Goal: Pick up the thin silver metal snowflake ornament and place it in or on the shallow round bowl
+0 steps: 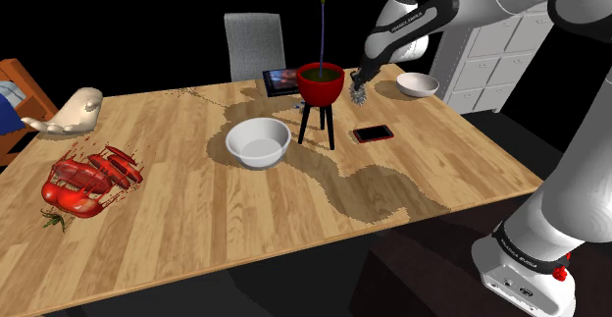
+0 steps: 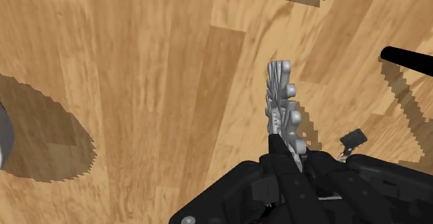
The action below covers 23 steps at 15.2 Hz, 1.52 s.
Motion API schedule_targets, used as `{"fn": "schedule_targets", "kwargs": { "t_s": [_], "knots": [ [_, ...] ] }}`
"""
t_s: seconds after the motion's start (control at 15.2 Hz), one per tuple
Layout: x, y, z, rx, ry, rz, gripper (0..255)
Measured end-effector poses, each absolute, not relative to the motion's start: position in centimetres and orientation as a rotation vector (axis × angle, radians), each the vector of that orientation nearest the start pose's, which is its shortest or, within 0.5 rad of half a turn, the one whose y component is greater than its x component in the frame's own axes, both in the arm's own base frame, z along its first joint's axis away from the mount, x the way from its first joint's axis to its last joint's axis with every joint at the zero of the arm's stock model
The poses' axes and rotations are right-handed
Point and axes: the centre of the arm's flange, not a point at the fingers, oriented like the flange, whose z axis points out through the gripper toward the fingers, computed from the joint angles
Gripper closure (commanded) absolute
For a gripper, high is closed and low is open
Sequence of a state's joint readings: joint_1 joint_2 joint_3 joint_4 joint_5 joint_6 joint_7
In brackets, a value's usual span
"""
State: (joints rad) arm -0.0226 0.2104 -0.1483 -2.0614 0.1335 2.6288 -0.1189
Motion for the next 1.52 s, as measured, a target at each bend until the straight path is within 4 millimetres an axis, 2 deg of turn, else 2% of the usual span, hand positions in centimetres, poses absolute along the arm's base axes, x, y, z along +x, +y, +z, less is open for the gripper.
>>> {"fn": "schedule_targets", "kwargs": {
  "t_s": [0.59,0.66,0.79,1.52],
  "knots": [
    [60.4,-10.5,42.0,-3.078,0.227,-0.568,255],
    [60.4,-11.1,42.3,-3.078,0.228,-0.569,255],
    [60.3,-13.1,42.6,-3.078,0.23,-0.568,255],
    [58.5,-27.3,43.5,-3.078,0.231,-0.567,255]
  ]
}}
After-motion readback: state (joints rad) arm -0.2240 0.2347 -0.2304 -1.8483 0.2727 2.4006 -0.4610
